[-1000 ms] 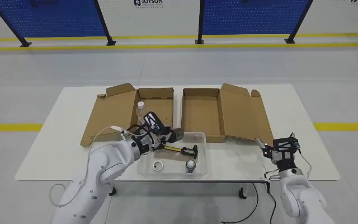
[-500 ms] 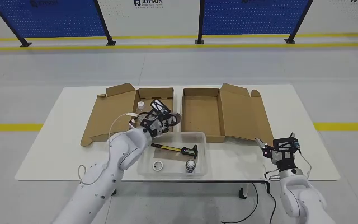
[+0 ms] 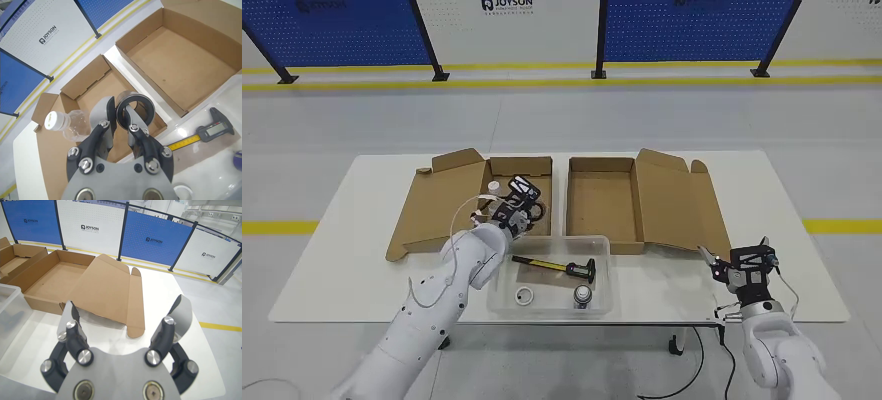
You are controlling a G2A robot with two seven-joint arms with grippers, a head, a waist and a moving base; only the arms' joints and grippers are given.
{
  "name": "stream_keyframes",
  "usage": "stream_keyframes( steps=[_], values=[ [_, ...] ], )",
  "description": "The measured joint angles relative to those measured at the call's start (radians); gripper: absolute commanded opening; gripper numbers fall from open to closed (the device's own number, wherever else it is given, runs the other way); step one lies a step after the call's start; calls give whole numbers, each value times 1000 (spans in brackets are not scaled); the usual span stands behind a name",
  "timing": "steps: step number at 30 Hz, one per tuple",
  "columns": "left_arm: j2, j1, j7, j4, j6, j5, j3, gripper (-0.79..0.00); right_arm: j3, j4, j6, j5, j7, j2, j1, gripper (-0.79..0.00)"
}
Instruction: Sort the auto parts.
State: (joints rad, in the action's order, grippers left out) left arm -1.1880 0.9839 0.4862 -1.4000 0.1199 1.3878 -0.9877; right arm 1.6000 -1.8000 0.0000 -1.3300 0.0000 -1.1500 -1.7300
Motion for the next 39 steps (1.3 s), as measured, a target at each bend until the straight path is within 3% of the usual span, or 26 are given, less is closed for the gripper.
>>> stream_keyframes(
  steps=[12, 13, 14, 15, 16, 18, 24, 27, 28, 29, 33, 39],
  values=[
    [-23, -30, 8, 93, 7, 30, 37, -785, 0, 0, 0, 0, 0, 0, 0, 0],
    [-25, -32, 7, 100, 6, 31, 38, -708, 0, 0, 0, 0, 0, 0, 0, 0],
    [-27, -35, 6, 109, 4, 32, 40, -686, 0, 0, 0, 0, 0, 0, 0, 0],
    [-28, -36, 5, 115, 4, 32, 41, -739, 0, 0, 0, 0, 0, 0, 0, 0],
    [-30, -37, 5, 120, 5, 34, 42, -730, 0, 0, 0, 0, 0, 0, 0, 0],
    [-32, -38, 3, 128, 9, 35, 44, -606, 0, 0, 0, 0, 0, 0, 0, 0],
    [-39, -43, -2, 144, 10, 46, 43, -468, 0, 0, 0, 0, 0, 0, 0, 0],
    [-41, -41, -10, 138, 6, 54, 40, -446, 0, 0, 0, 0, 0, 0, 0, 0],
    [-41, -38, -15, 131, 5, 56, 38, -400, 0, 0, 0, 0, 0, 0, 0, 0],
    [-41, -32, -22, 119, 5, 60, 34, -268, 0, 0, 0, 0, 0, 0, 0, 0],
    [-36, -5, -42, 63, 17, 66, 14, 0, 0, 0, 0, 0, 0, 0, 0, 0],
    [-17, 81, -74, -79, 64, 35, -61, 0, 0, 0, 0, 0, 0, 0, 0, 0]
  ],
)
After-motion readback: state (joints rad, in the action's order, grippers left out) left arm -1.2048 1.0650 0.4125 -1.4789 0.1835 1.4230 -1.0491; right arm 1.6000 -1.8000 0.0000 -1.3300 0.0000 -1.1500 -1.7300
